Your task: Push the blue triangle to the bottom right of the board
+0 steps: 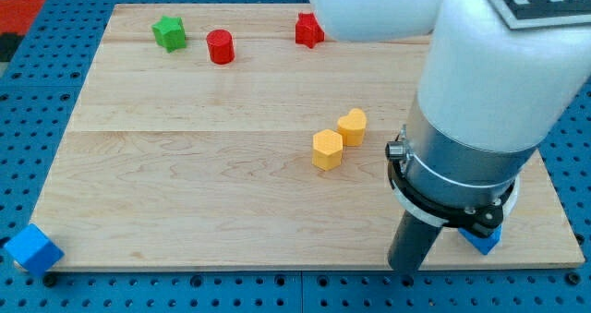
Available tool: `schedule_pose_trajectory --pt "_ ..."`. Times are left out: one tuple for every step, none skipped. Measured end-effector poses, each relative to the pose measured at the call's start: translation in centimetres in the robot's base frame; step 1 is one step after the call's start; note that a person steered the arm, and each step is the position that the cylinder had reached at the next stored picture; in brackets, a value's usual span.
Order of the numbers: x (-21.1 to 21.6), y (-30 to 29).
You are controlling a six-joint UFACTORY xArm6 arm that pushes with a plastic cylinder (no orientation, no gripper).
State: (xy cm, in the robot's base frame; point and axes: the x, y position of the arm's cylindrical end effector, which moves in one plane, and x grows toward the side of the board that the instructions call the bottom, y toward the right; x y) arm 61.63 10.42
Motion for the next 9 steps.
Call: schedule_pose_trajectory --pt "-1.1 -1.3" --pt "-1.2 -0.1" --pt "-1.4 3.4" --pt "-1.8 4.0" --pt "-3.0 4.0" --pt "-3.6 5.3" --pt "-3.6 6.9" --pt "-3.6 8.5" --pt "-3.6 11.1"
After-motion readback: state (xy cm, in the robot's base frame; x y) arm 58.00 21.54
